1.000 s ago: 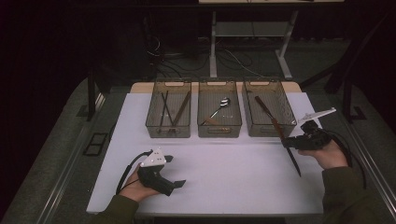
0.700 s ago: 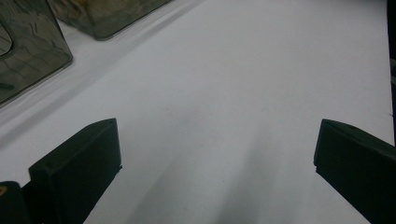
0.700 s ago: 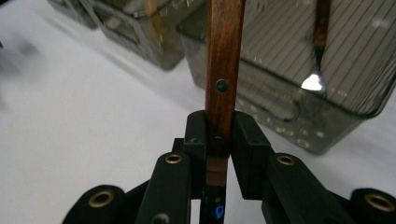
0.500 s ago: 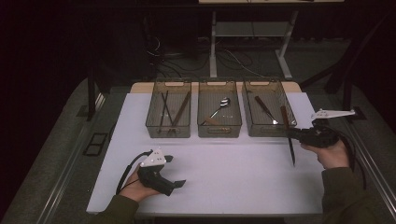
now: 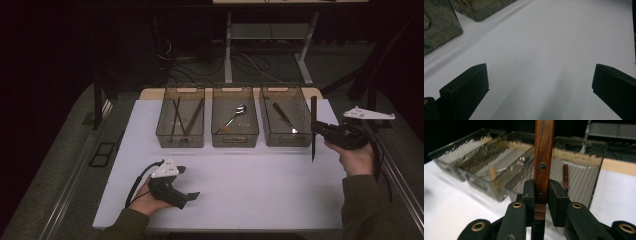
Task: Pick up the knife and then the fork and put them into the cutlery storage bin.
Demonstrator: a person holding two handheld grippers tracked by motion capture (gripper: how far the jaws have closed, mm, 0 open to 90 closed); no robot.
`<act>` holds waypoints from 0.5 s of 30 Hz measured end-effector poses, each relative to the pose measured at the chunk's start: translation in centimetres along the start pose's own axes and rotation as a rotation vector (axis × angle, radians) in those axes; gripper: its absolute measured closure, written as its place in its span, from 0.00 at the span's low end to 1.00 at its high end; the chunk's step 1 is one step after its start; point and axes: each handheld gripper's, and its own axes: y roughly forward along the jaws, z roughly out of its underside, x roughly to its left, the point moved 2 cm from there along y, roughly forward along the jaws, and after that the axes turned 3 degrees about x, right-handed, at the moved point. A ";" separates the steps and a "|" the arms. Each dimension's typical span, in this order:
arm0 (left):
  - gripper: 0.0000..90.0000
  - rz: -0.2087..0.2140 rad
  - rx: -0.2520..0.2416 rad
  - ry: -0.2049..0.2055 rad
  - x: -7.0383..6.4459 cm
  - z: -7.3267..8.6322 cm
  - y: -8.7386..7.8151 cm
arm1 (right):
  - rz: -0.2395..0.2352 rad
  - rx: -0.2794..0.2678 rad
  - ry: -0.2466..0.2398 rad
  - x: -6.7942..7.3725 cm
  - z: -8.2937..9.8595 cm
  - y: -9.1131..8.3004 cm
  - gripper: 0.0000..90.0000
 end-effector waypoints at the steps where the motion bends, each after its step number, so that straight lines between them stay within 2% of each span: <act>1: 0.00 0.001 0.000 0.000 0.0 0.0 0.0 | -0.001 -0.007 0.005 0.0 -0.4 0.0 0.85; 4: 0.00 0.003 -0.002 -0.006 -0.1 0.0 0.0 | 0.012 -0.030 0.013 0.0 -1.8 0.4 0.85; 11: 0.00 0.009 -0.001 0.007 -0.1 0.0 0.0 | 0.067 -0.048 -0.014 0.3 -5.9 1.3 0.85; 15: 0.00 0.012 -0.004 0.005 -0.2 0.0 -0.1 | 0.090 -0.054 -0.010 0.1 -7.6 2.7 0.85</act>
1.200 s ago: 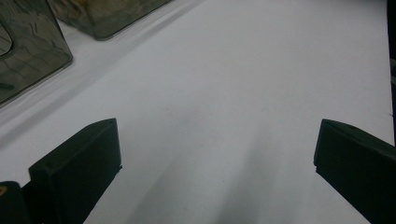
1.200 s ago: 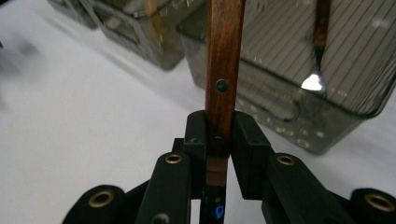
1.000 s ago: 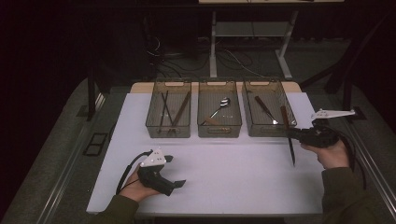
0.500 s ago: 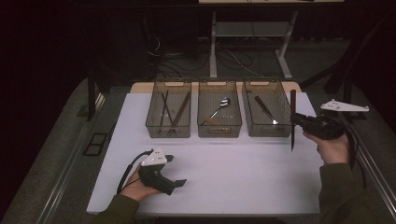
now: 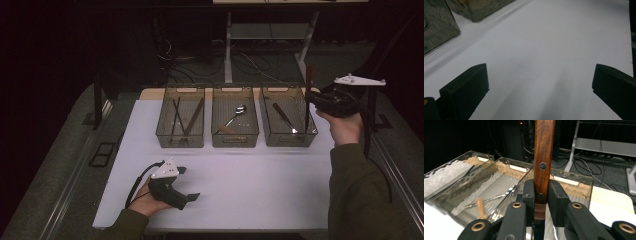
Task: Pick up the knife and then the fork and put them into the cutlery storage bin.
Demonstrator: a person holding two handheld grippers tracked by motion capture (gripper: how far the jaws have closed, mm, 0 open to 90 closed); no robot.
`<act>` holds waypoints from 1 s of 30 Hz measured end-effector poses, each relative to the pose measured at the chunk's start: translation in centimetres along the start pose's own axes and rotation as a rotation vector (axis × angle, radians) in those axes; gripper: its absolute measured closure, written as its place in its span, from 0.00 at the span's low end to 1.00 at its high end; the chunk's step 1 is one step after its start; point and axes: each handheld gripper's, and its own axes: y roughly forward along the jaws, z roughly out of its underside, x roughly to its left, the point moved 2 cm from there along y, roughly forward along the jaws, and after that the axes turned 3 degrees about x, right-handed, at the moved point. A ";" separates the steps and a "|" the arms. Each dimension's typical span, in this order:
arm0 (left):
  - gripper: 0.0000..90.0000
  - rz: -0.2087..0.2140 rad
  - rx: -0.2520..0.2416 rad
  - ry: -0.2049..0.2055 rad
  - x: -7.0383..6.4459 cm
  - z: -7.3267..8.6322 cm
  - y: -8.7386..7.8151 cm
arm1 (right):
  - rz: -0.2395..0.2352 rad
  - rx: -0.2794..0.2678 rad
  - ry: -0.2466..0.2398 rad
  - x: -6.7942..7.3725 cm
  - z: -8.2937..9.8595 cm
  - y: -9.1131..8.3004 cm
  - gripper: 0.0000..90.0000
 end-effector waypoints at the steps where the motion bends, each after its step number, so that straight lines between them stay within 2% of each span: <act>1: 0.00 0.000 -0.002 -0.001 0.0 0.0 0.0 | 0.007 0.002 0.000 0.0 -0.2 0.5 0.85; 7: 0.00 0.004 -0.003 0.004 0.0 0.0 0.0 | 0.039 0.051 -0.010 -0.6 -0.1 3.8 0.85; 11: 0.00 0.008 -0.003 0.007 0.0 -0.1 0.0 | 0.065 0.108 -0.006 -1.1 1.0 5.5 0.85; 16: 0.00 0.009 -0.006 0.004 -0.1 -0.1 0.0 | 0.057 0.147 0.011 -1.2 2.6 7.1 0.85; 25: 0.00 0.012 -0.005 0.004 -0.1 -0.1 0.1 | 0.077 0.250 -0.028 -1.3 4.3 8.7 0.85; 30: 0.00 0.014 -0.005 0.004 -0.1 -0.1 0.1 | 0.073 0.279 -0.023 -1.4 4.8 9.0 0.85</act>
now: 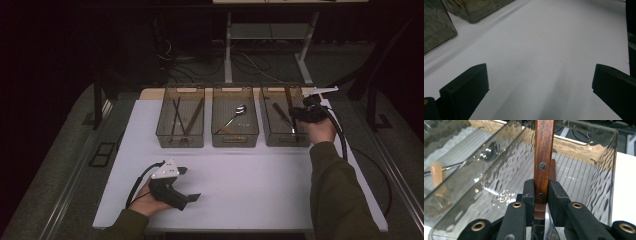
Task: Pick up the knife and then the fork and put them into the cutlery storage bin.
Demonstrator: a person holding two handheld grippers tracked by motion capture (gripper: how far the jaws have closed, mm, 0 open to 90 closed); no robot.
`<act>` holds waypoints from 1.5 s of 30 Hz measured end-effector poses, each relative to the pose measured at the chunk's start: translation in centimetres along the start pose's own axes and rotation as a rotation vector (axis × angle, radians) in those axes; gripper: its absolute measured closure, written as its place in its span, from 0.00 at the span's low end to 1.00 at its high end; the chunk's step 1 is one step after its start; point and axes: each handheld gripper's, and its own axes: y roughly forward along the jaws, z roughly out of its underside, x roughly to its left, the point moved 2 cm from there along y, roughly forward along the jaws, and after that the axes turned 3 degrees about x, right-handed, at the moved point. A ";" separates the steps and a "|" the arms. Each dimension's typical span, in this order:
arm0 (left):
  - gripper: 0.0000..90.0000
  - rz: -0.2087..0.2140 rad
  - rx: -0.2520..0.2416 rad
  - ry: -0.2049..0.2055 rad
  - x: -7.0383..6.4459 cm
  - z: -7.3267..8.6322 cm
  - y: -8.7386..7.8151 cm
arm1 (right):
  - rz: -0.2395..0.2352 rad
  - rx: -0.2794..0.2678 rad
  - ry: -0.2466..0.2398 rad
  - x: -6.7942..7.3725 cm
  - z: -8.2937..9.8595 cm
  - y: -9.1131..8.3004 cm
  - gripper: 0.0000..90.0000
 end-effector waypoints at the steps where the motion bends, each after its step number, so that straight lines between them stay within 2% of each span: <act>1: 0.00 0.000 0.001 0.001 0.0 0.0 0.0 | -0.002 0.003 0.002 0.0 0.1 0.1 0.85; 7: 0.00 0.000 -0.001 0.000 0.0 0.0 0.0 | -0.024 0.010 0.003 0.0 0.2 0.5 0.84; 12: 0.00 0.000 -0.002 -0.001 0.0 0.0 0.0 | -0.015 -0.002 0.007 -0.2 0.1 0.5 0.62; 20: 0.00 0.001 0.001 0.005 0.1 0.0 0.0 | -0.038 -0.028 0.032 -0.3 0.4 -0.7 0.46; 24: 0.00 -0.001 0.006 0.009 0.1 -0.1 0.1 | -0.069 -0.059 0.023 0.0 0.9 -1.7 0.42; 31: 0.00 -0.006 0.005 0.004 0.3 -0.2 0.2 | -0.118 -0.094 0.005 0.8 2.2 -3.6 0.31; 37: 0.00 -0.012 0.006 0.002 0.3 -0.2 0.2 | -0.144 -0.133 -0.045 2.2 3.5 -5.3 0.21; 45: 0.00 -0.018 0.003 0.001 0.3 -0.1 0.2 | -0.192 -0.165 -0.064 4.2 5.9 -6.4 0.17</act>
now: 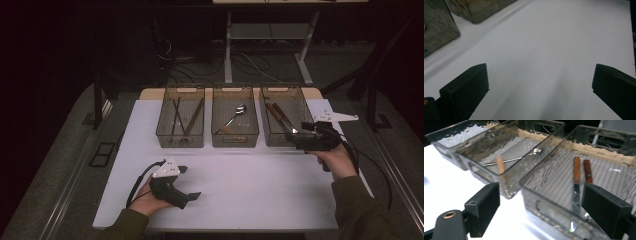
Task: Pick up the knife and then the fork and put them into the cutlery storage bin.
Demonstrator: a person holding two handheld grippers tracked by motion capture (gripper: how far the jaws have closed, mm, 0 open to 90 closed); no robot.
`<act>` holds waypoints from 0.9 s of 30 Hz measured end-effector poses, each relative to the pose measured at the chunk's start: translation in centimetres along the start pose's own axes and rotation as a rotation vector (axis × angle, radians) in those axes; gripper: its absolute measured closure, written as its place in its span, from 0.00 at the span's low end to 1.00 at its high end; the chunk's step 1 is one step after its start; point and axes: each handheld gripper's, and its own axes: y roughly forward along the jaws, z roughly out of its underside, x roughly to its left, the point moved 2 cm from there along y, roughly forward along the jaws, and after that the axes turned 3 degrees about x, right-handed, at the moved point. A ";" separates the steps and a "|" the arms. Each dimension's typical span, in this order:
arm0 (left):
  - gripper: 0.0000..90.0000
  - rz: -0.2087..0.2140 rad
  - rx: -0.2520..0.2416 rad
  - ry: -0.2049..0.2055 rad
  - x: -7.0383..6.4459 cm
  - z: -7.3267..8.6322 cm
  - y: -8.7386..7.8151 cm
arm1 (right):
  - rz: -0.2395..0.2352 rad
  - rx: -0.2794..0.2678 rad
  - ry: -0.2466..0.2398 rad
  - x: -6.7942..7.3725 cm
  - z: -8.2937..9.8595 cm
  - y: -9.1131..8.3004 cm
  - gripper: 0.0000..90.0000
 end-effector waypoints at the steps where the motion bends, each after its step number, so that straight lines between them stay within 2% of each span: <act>1: 0.00 -0.002 -0.001 -0.004 0.0 0.0 0.0 | -0.005 -0.004 -0.003 0.3 0.3 -0.1 0.17; 3: 0.00 0.000 -0.006 -0.006 0.0 0.0 -0.2 | -0.017 -0.016 -0.002 0.9 0.9 -0.3 0.17; 8: 0.00 -0.007 -0.008 -0.006 0.2 0.1 -0.5 | -0.037 -0.041 -0.035 2.5 2.4 -0.9 0.17; 12: 0.00 -0.009 -0.011 -0.005 0.2 0.1 -0.6 | -0.055 -0.047 -0.045 3.1 3.8 -1.2 0.17; 18: 0.00 -0.013 -0.011 -0.008 0.2 0.1 -0.7 | -0.080 -0.028 -0.052 4.0 6.0 -1.7 0.17; 25: 0.00 -0.012 -0.012 -0.011 0.1 0.1 -0.6 | -0.120 0.018 -0.065 5.5 8.4 -2.2 0.17; 27: 0.00 -0.012 -0.012 -0.011 0.1 0.1 -0.6 | -0.125 0.029 -0.067 5.8 8.8 -2.2 0.14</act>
